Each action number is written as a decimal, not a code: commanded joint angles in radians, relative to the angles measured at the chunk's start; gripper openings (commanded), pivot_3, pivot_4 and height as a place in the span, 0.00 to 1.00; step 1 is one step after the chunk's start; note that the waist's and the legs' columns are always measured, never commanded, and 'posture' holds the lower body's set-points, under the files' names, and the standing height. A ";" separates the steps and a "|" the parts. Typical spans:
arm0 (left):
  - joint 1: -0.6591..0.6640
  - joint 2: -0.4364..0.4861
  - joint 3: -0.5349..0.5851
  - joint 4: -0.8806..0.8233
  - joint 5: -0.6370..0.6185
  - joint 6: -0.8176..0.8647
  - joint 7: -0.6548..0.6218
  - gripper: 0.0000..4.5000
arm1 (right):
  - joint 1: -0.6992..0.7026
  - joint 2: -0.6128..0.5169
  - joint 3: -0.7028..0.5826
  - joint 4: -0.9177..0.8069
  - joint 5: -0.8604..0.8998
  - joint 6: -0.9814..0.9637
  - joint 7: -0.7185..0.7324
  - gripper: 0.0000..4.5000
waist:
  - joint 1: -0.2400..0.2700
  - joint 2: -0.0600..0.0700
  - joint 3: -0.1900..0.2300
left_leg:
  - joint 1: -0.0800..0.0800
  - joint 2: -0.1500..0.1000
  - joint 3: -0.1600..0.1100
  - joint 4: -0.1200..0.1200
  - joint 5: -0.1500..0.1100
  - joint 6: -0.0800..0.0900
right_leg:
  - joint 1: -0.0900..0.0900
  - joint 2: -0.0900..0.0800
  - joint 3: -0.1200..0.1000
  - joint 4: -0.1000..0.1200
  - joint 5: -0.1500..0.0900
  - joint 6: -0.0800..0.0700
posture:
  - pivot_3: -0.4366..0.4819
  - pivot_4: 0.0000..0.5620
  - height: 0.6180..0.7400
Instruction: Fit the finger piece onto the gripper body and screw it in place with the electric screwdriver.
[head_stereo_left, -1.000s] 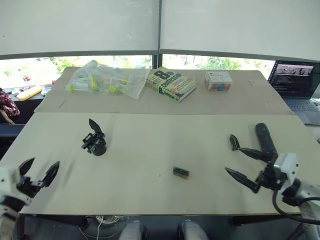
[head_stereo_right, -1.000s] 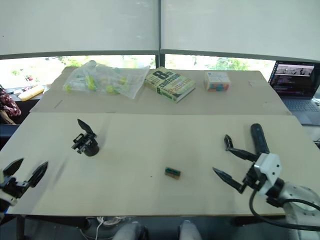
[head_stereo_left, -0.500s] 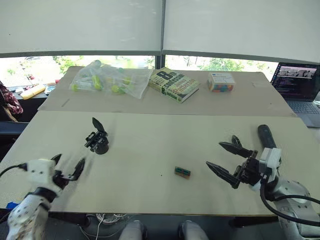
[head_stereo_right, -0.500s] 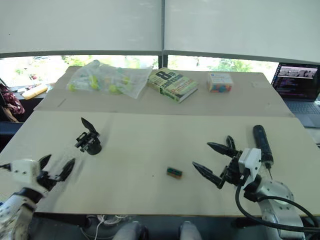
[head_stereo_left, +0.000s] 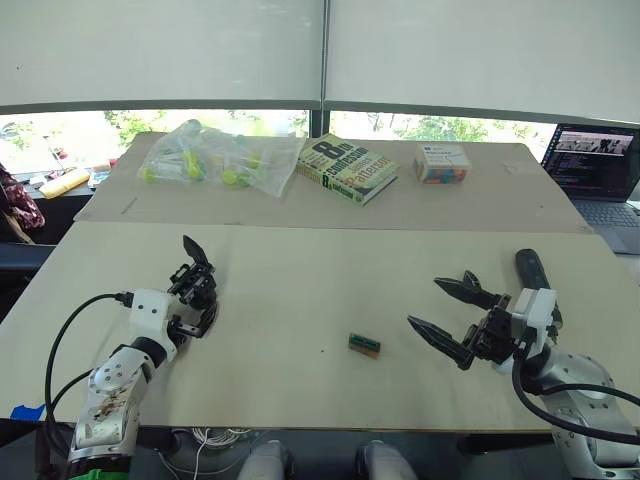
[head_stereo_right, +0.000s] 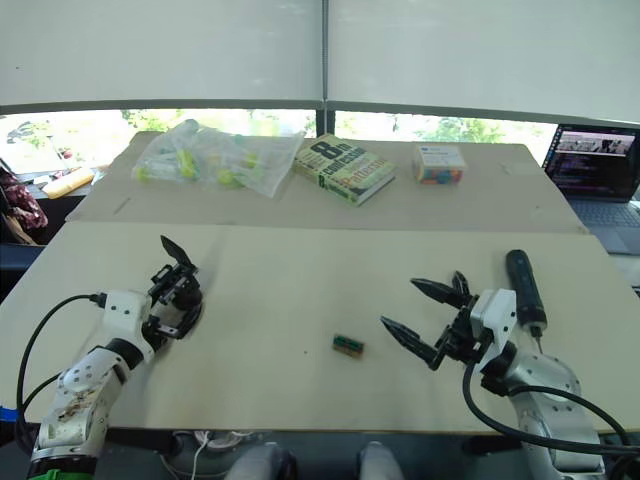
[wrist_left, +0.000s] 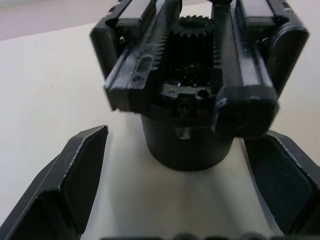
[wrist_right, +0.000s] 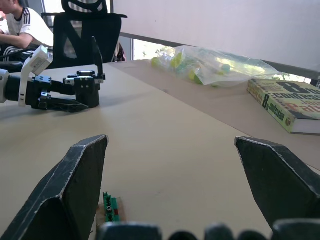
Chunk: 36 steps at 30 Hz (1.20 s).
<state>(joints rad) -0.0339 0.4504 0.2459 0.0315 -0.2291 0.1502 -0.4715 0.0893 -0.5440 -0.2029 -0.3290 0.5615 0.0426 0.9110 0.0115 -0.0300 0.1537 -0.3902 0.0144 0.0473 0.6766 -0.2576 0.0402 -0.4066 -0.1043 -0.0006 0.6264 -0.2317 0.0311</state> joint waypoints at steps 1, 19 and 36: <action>-0.042 -0.001 -0.020 0.029 0.025 -0.045 0.003 1.00 | -0.001 -0.010 -0.008 -0.044 -0.002 -0.004 -0.008 1.00 | 0.001 0.000 0.000 | 0.000 0.000 0.000 0.000 0.000 0.000 | 0.000 0.000 0.000 0.000 0.000 0.000 | 0.48 0.27 1.00; -0.134 -0.075 -0.102 -0.046 0.012 -0.118 -0.030 0.53 | 0.040 -0.034 -0.035 -0.054 -0.007 -0.009 0.007 1.00 | 0.011 0.000 0.000 | -0.002 -0.001 0.000 0.000 0.000 0.000 | 0.000 -0.004 -0.002 -0.002 0.001 0.001 | 0.48 0.27 1.00; -0.376 -0.272 -0.437 0.071 0.192 0.010 0.017 0.53 | 0.170 -0.126 -0.169 -0.024 0.009 -0.038 0.104 1.00 | 0.009 0.000 0.000 | -0.016 -0.003 0.000 0.005 0.002 0.003 | -0.013 0.013 0.000 0.001 0.005 0.005 | 0.48 0.27 1.00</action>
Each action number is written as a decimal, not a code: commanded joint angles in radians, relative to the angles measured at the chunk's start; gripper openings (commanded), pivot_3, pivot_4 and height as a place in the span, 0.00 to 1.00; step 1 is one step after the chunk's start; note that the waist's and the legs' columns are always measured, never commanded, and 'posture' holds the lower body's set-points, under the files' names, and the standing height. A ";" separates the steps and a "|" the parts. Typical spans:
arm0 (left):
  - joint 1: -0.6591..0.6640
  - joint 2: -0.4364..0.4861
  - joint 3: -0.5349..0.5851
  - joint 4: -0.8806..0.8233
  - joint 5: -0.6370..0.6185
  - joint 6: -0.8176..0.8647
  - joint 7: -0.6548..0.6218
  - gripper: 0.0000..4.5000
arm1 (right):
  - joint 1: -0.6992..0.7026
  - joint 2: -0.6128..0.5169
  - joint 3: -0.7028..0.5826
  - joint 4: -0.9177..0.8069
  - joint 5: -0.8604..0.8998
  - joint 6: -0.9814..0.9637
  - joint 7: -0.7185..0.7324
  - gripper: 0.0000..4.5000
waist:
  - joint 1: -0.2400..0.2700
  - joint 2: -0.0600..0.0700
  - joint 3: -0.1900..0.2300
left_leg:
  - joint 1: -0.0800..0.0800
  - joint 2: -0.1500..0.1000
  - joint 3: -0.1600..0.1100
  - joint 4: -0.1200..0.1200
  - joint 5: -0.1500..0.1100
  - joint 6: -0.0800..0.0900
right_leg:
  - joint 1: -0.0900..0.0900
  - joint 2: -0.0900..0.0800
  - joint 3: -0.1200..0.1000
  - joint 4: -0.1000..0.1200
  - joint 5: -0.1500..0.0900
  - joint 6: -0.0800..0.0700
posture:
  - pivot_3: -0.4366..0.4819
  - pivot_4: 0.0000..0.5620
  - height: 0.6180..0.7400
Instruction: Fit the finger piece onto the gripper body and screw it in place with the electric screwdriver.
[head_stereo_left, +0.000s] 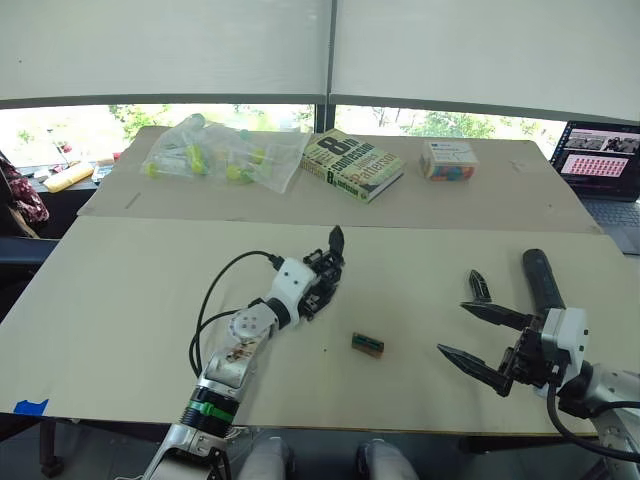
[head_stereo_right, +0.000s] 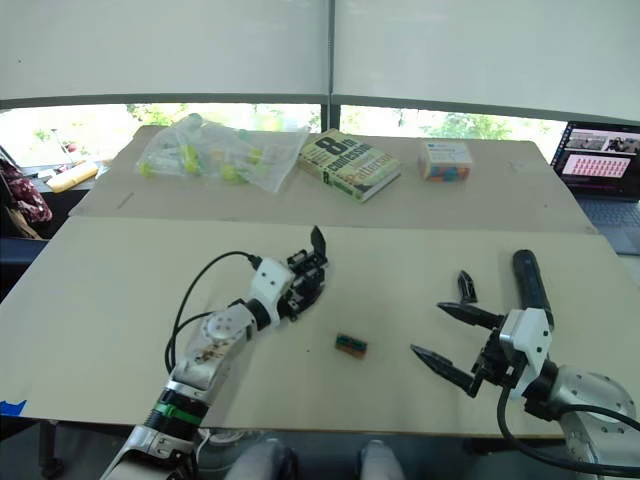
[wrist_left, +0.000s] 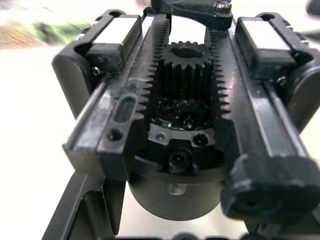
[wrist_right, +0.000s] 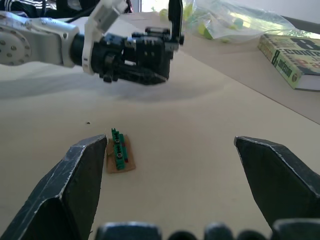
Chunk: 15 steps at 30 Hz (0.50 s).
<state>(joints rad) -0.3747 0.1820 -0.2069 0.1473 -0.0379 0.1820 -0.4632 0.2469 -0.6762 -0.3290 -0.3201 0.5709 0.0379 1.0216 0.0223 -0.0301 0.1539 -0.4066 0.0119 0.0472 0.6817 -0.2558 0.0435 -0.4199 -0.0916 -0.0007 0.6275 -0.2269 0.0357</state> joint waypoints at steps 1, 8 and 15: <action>-0.029 -0.005 0.011 -0.043 0.001 -0.016 0.004 0.53 | 0.019 0.007 -0.049 -0.035 -0.002 -0.036 -0.012 1.00 | -0.005 0.000 0.000 | 0.000 0.000 0.000 0.000 0.000 0.000 | 0.000 0.000 0.000 0.000 0.000 0.000 | 0.48 0.27 1.00; -0.014 -0.006 -0.023 -0.026 0.011 0.027 -0.016 0.53 | 0.026 0.013 -0.057 -0.043 -0.006 -0.046 -0.036 1.00 | -0.007 0.000 0.000 | 0.000 0.000 0.000 0.002 0.000 0.000 | 0.001 0.000 0.001 0.001 0.000 0.000 | 0.48 0.27 1.00; -0.015 -0.019 -0.011 -0.022 -0.012 0.058 -0.037 0.64 | 0.021 0.027 -0.042 -0.058 -0.017 -0.043 -0.055 1.00 | -0.002 0.000 0.000 | 0.001 0.000 0.000 0.002 0.000 0.000 | 0.001 -0.001 0.001 0.001 0.000 0.001 | 0.48 0.27 1.00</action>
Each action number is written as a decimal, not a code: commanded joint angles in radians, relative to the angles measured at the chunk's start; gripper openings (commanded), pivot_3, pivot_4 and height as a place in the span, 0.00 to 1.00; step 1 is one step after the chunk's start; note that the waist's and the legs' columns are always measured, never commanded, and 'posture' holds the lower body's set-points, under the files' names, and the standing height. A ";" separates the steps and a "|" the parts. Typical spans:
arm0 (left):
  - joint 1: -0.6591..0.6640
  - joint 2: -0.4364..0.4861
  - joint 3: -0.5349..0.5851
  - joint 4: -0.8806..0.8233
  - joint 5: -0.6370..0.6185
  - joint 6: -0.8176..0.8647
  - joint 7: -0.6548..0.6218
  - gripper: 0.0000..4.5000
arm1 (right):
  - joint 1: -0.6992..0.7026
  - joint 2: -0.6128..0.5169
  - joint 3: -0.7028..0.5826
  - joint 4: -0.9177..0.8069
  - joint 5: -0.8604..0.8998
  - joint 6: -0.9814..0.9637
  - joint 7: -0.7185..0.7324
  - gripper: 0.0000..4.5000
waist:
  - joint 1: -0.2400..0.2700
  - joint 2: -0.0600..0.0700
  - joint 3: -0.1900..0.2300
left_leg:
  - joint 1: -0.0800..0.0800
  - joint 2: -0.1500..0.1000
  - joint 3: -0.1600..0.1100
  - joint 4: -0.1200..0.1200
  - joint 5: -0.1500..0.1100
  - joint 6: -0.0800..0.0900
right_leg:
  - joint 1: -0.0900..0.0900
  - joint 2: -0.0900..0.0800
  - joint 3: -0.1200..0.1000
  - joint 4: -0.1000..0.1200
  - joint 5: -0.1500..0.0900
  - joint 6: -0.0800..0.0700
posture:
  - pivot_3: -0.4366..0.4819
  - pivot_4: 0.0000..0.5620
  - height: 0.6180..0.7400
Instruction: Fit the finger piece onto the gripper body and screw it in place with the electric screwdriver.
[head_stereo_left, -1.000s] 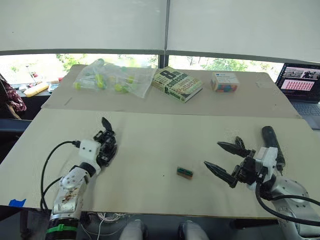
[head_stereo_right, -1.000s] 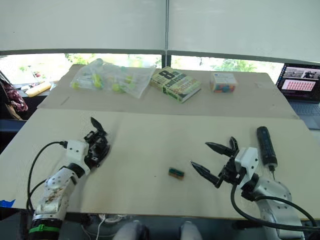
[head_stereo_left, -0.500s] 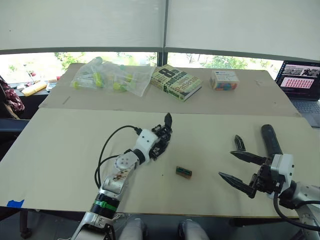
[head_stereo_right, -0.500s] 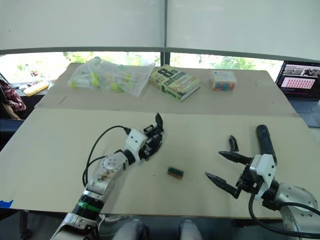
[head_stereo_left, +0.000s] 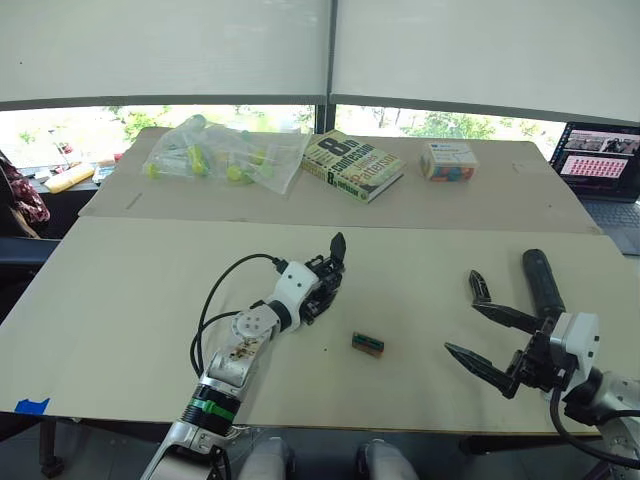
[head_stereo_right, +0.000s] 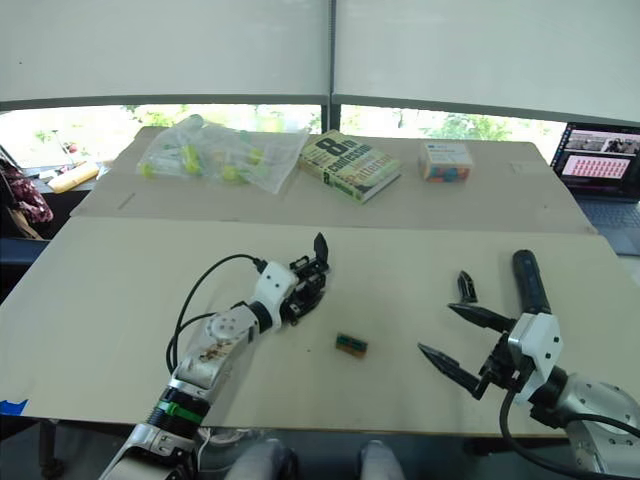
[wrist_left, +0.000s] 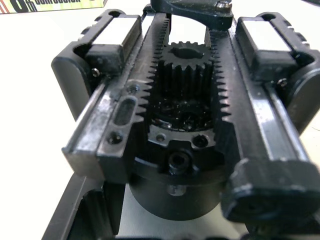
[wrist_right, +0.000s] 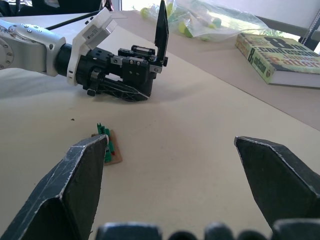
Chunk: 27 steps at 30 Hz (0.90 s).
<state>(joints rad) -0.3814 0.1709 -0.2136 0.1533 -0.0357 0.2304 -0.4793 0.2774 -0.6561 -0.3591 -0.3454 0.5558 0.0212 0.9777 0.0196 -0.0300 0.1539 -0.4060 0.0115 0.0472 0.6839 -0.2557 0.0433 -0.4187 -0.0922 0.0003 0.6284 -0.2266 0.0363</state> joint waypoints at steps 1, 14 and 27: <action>-0.006 -0.005 -0.002 -0.033 -0.018 0.012 -0.025 0.76 | -0.010 0.009 -0.011 -0.034 -0.003 -0.026 -0.012 1.00 | 0.001 0.000 0.000 | 0.000 0.000 0.000 0.000 0.000 0.000 | 0.000 0.000 0.000 0.000 0.000 0.000 | 0.48 0.27 1.00; 0.081 0.212 0.094 -0.095 -0.128 -0.039 -0.254 1.00 | 0.032 0.027 -0.029 -0.055 -0.008 -0.034 -0.027 1.00 | -0.008 0.001 0.000 | 0.003 0.001 0.000 0.000 0.000 -0.001 | 0.000 0.001 0.002 0.002 0.000 -0.001 | 0.48 0.27 1.00; -0.260 0.242 0.079 0.477 -0.149 -0.313 -0.666 1.00 | 0.023 0.035 -0.014 -0.072 -0.012 -0.022 -0.037 1.00 | -0.007 0.001 0.000 | 0.002 0.000 0.001 0.003 0.001 -0.001 | 0.001 0.002 0.001 0.002 0.001 0.000 | 0.48 0.27 1.00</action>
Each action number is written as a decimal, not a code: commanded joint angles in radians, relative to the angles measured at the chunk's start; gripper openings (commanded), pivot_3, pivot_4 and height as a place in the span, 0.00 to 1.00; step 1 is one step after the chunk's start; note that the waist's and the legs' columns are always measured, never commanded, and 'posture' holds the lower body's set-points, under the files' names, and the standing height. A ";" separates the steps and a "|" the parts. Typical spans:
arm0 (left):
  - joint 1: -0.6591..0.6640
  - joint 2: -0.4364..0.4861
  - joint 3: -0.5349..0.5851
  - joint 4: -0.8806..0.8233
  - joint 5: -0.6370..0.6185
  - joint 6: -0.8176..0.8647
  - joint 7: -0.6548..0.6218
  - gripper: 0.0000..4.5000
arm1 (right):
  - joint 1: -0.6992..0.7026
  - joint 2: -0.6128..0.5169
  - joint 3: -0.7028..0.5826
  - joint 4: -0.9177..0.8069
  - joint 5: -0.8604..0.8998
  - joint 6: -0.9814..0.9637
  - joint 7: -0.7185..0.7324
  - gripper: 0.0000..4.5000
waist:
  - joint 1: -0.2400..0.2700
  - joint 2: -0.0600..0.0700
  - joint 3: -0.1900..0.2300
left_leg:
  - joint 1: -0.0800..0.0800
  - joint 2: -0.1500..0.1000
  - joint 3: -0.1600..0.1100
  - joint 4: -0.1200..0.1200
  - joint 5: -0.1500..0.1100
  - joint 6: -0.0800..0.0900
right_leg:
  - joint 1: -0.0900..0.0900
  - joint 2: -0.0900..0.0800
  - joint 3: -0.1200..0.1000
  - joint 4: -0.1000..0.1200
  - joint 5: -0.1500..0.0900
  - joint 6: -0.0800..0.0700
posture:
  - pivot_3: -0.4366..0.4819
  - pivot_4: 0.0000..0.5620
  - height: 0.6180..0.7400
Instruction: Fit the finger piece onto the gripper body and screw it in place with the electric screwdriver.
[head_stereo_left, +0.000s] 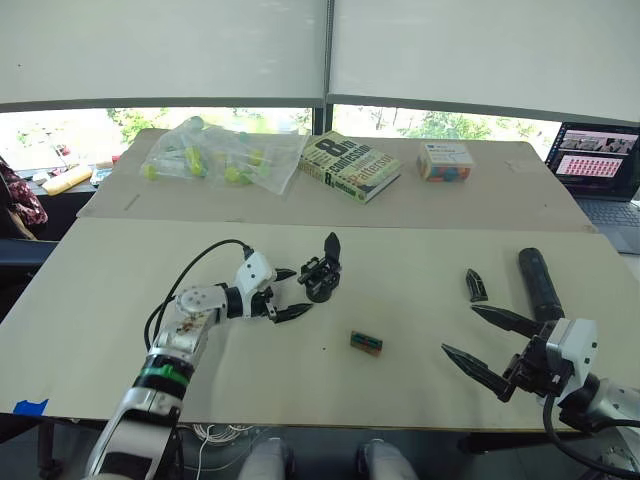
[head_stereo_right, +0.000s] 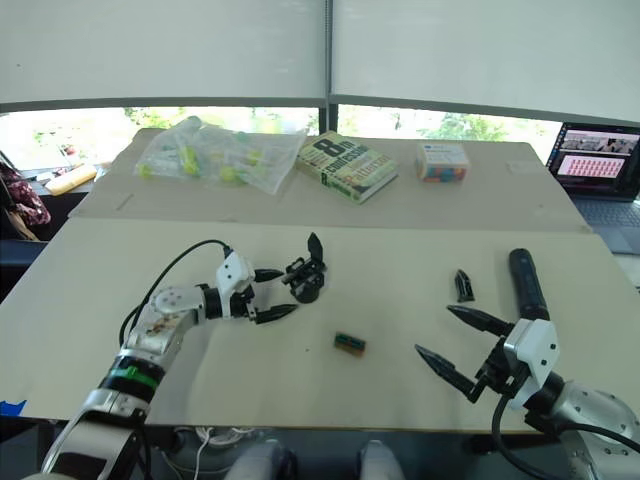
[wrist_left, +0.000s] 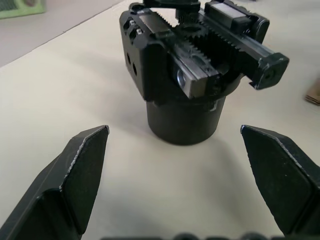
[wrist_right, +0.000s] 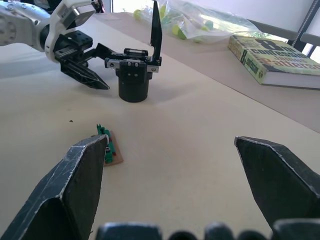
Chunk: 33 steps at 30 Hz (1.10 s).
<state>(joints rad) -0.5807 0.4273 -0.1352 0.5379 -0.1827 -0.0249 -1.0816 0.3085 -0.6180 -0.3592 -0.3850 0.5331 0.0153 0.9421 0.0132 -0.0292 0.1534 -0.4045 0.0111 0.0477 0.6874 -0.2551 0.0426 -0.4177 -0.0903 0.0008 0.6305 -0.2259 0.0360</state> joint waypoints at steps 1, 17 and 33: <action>-0.082 -0.020 -0.001 0.128 0.002 -0.075 -0.083 1.00 | -0.008 -0.004 -0.016 -0.034 0.012 -0.015 -0.002 1.00 | -0.001 0.000 0.000 | 0.000 0.000 0.000 0.000 0.000 0.000 | 0.000 0.000 0.000 0.000 0.000 0.000 | 0.48 0.27 1.00; -0.195 -0.137 -0.005 0.375 0.082 -0.270 -0.105 0.51 | 0.045 0.003 -0.028 -0.070 0.010 -0.017 -0.018 1.00 | -0.001 0.000 0.000 | -0.004 0.000 0.000 0.007 -0.002 0.002 | 0.000 0.000 0.000 0.000 0.002 0.004 | 0.48 0.27 1.00; 0.077 -0.304 -0.067 -0.365 0.180 0.267 0.449 0.51 | 0.045 0.001 -0.031 -0.052 0.009 -0.026 -0.006 1.00 | 0.000 0.000 0.000 | -0.006 0.000 0.000 0.009 -0.002 0.003 | -0.002 0.000 0.002 0.001 0.004 0.005 | 0.48 0.27 1.00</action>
<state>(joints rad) -0.4855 0.1355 -0.2030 0.2342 -0.0021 0.2477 -0.6710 0.3598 -0.6160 -0.3674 -0.4224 0.5331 0.0146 0.9348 0.0134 -0.0294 0.1535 -0.4103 0.0115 0.0475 0.6960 -0.2568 0.0455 -0.4196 -0.0906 0.0028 0.6315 -0.2221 0.0408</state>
